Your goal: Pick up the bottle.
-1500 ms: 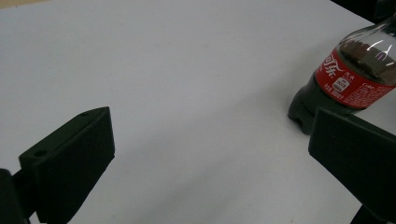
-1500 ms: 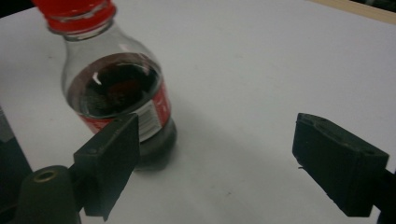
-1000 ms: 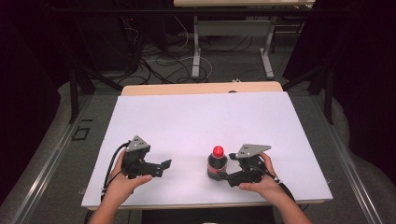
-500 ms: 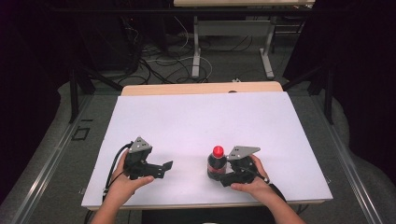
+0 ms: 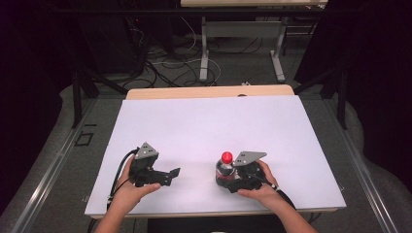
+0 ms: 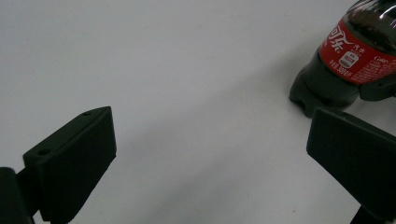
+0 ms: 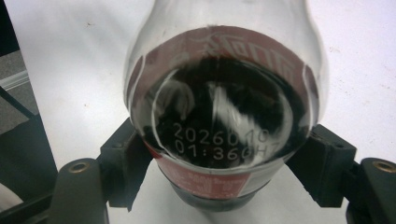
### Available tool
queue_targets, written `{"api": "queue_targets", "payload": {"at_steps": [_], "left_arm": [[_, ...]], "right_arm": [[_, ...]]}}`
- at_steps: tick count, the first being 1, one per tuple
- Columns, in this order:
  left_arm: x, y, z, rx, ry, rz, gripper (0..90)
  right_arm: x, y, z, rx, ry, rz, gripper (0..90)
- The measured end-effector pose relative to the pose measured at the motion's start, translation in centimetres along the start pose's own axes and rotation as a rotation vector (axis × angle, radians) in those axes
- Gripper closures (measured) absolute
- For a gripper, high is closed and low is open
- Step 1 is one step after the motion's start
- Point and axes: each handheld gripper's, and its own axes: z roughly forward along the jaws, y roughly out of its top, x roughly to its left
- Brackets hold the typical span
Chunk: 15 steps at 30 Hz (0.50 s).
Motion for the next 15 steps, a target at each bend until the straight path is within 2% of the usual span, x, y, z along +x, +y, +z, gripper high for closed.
{"api": "queue_targets", "payload": {"at_steps": [5, 7, 8, 15], "left_arm": [[0.0, 0.0, 0.0, 0.001, 0.001, 0.002, 2.1], [-0.1, 0.0, 0.0, 0.000, 0.002, 0.002, 2.3], [-0.1, 0.0, 0.0, -0.001, 0.000, 0.005, 2.6], [-0.5, 0.2, -0.1, 0.006, -0.012, 0.017, 4.1]], "right_arm": [[0.1, 0.3, 0.0, 0.020, -0.009, 0.005, 28.1], [0.2, 0.4, 0.0, 0.026, -0.009, -0.007, 28.3], [0.4, 0.6, 0.0, 0.032, -0.012, -0.043, 28.4], [1.4, 0.9, -0.2, 0.036, 0.016, -0.068, 28.5]]}}
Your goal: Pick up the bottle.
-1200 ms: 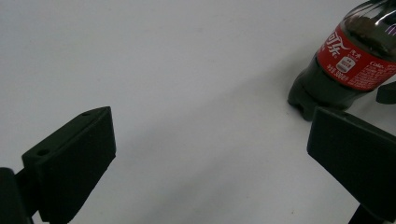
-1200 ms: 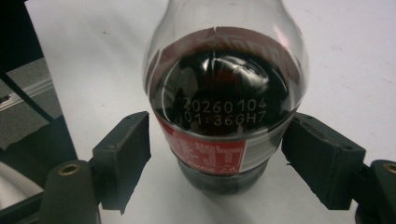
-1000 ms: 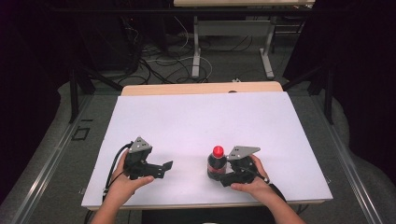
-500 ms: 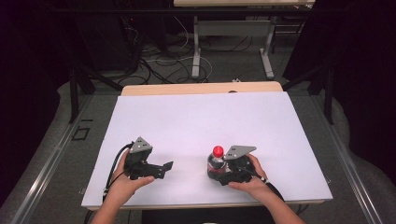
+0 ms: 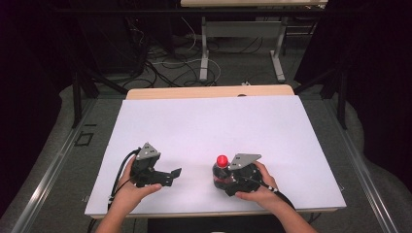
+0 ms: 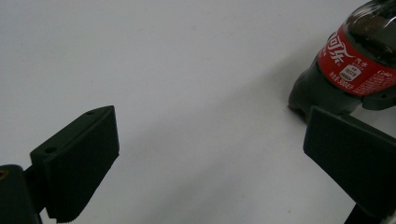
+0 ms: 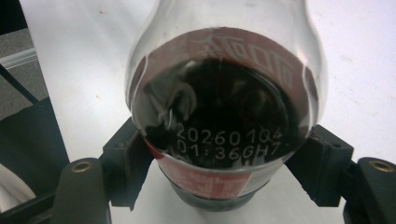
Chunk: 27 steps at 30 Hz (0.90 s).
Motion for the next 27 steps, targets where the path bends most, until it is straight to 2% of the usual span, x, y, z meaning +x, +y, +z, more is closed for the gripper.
{"api": "queue_targets", "payload": {"at_steps": [5, 7, 8, 11, 15, 18, 22, 24, 27], "left_arm": [[-0.4, 0.2, -0.1, -0.015, 0.000, 0.014, 6.6], [-0.5, 0.3, -0.2, -0.020, -0.009, 0.012, 7.2], [-0.6, 0.3, -0.3, -0.016, -0.016, 0.016, 7.6], [-1.0, 0.5, -0.3, -0.037, -0.029, 0.018, 8.0], [-1.5, 0.9, -0.5, -0.048, -0.047, 0.030, 8.0], [-2.2, 1.2, -0.7, -0.061, -0.076, 0.034, 8.3], [-3.3, 2.1, -1.2, -0.077, -0.117, 0.069, 11.3], [-3.8, 2.8, -1.6, -0.089, -0.133, 0.093, 15.7], [-4.4, 3.9, -2.2, -0.125, -0.165, 0.114, 18.2]], "right_arm": [[0.0, 0.0, -0.2, -0.032, 0.005, 0.006, 28.6], [0.0, 0.1, -0.3, -0.023, 0.017, 0.013, 28.6], [-0.1, 0.1, -0.4, -0.036, 0.019, 0.014, 28.6], [-0.2, 0.2, -0.8, -0.032, 0.054, 0.019, 28.7], [0.1, 0.4, -1.1, -0.057, 0.077, 0.023, 28.8], [0.5, 0.5, -1.1, -0.071, 0.076, 0.005, 28.9], [0.9, 0.8, -1.0, -0.058, 0.093, -0.004, 29.0], [0.9, 1.1, -0.7, -0.043, 0.100, -0.024, 29.0], [0.8, 1.7, -0.5, -0.031, 0.095, -0.038, 29.0]]}}
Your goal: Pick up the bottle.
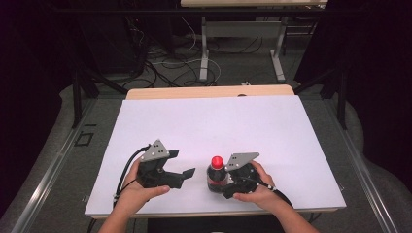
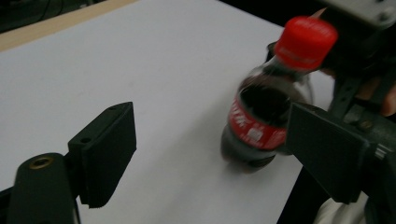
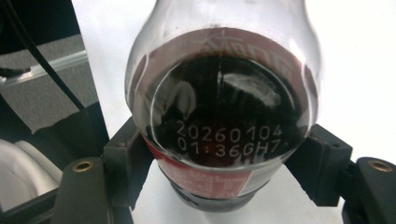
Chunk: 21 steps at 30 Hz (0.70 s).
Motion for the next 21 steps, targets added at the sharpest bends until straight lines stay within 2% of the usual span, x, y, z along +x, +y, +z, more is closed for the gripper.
{"api": "queue_targets", "payload": {"at_steps": [1, 3, 4, 5, 8, 10, 12, 13, 14, 15, 16, 19, 21], "left_arm": [[-0.2, 0.7, -0.1, -0.020, -0.039, 0.004, 19.4], [-0.2, 1.5, -0.1, -0.039, -0.085, 0.011, 23.2], [-0.2, 1.5, -0.1, -0.039, -0.085, 0.011, 27.8], [-0.3, 2.1, -0.1, -0.042, -0.121, 0.016, 28.8], [-0.6, 3.3, -0.2, -0.029, -0.150, 0.022, 31.0], [-0.6, 3.5, -0.2, -0.029, -0.150, 0.031, 32.1], [-0.7, 4.1, -0.1, -0.016, -0.182, 0.010, 32.8], [-0.7, 4.1, -0.1, -0.016, -0.182, 0.010, 34.9], [-0.8, 4.2, 0.2, -0.009, -0.227, 0.005, 38.5], [-0.8, 4.2, 0.2, -0.009, -0.227, 0.005, 40.6], [-1.0, 4.3, 0.5, 0.004, -0.264, -0.005, 41.3], [-1.2, 4.3, 0.8, 0.018, -0.277, 0.024, 45.0], [-1.2, 4.2, 0.9, 0.023, -0.280, 0.028, 48.0]], "right_arm": [[-0.1, 0.2, 0.1, 0.000, 0.009, -0.003, 29.0], [-0.1, 0.7, 0.3, -0.004, 0.028, -0.017, 29.0], [-0.1, 1.0, 0.3, 0.001, 0.033, -0.034, 29.0], [0.0, 1.2, 0.4, -0.007, 0.034, -0.031, 29.0], [0.2, 1.8, 0.5, -0.010, 0.053, -0.039, 29.0], [0.4, 2.0, 0.6, -0.016, 0.070, -0.043, 29.0], [0.6, 2.0, 0.6, -0.012, 0.084, -0.057, 29.0], [0.7, 2.0, 0.7, -0.016, 0.092, -0.058, 29.0], [0.8, 2.0, 0.7, -0.004, 0.107, -0.061, 28.9], [0.9, 1.9, 0.8, -0.011, 0.108, -0.071, 28.9], [1.0, 1.9, 0.9, -0.006, 0.117, -0.064, 28.9], [1.2, 1.8, 1.0, 0.005, 0.131, -0.069, 28.9], [1.3, 1.8, 1.2, 0.000, 0.142, -0.073, 28.9]]}}
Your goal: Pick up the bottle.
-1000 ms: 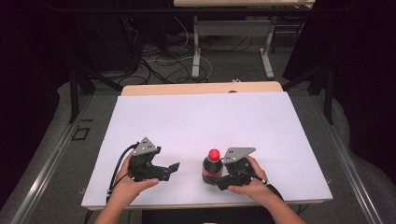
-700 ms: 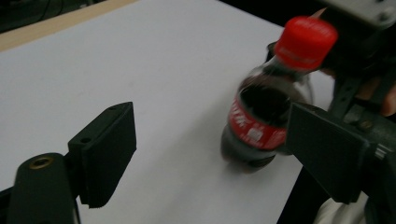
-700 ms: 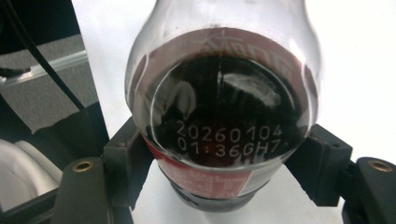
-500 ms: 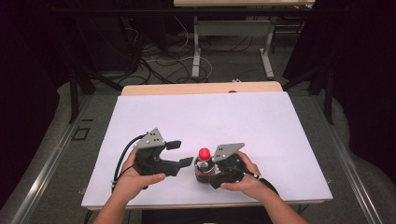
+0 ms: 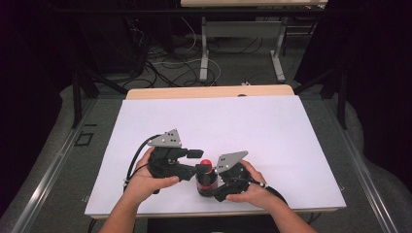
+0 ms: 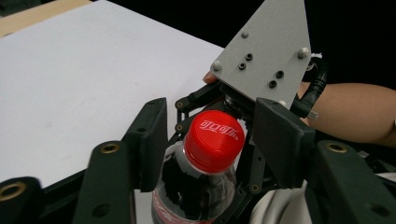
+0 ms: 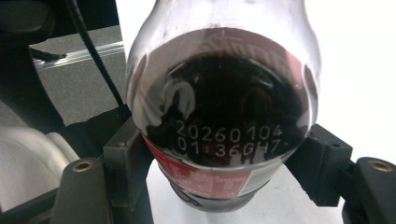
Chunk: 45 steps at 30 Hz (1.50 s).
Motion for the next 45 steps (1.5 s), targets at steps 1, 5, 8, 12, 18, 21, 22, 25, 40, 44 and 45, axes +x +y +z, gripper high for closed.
{"api": "queue_targets", "payload": {"at_steps": [1, 5, 8, 12, 18, 21, 22, 25, 40, 44, 45], "left_arm": [[0.0, 0.0, 0.0, 0.009, -0.005, 0.005, 49.6], [0.0, -0.2, 0.2, 0.003, -0.034, 0.018, 54.0], [-0.1, -0.2, 0.2, 0.014, -0.054, 0.033, 58.4], [-0.4, -0.2, 0.3, 0.026, -0.038, 0.053, 61.1], [-0.8, -0.1, 0.3, 0.004, 0.006, 0.041, 61.6], [-1.1, 0.0, 0.3, -0.003, 0.048, 0.035, 61.8], [-1.1, 0.0, 0.3, -0.003, 0.048, 0.035, 61.9], [-1.5, 0.1, 0.5, -0.032, 0.105, -0.007, 62.0], [-4.7, 1.6, 2.7, -0.087, 0.477, -0.187, 61.9], [-4.9, 1.8, 3.1, -0.083, 0.499, -0.198, 61.9], [-4.9, 1.8, 3.2, -0.083, 0.498, -0.196, 61.7]], "right_arm": [[0.0, 0.0, 0.0, 0.004, 0.009, -0.007, 28.9], [0.3, 0.1, 0.0, 0.000, 0.031, -0.013, 28.9], [0.4, 0.1, 0.0, -0.008, 0.034, -0.011, 28.9], [0.3, 0.0, 0.1, 0.000, 0.045, -0.019, 29.0], [0.4, 0.0, 0.0, -0.018, 0.023, 0.003, 29.1], [0.4, 0.1, -0.2, -0.019, 0.011, 0.015, 29.2], [0.3, 0.1, -0.2, -0.029, -0.007, 0.011, 29.2], [0.3, 0.1, -0.4, -0.031, -0.048, 0.044, 29.2], [1.1, 0.5, -0.6, -0.053, -0.275, 0.172, 29.1], [1.2, 0.5, -0.6, -0.055, -0.302, 0.192, 29.0], [1.1, 0.4, -0.7, -0.047, -0.292, 0.198, 29.0]]}}
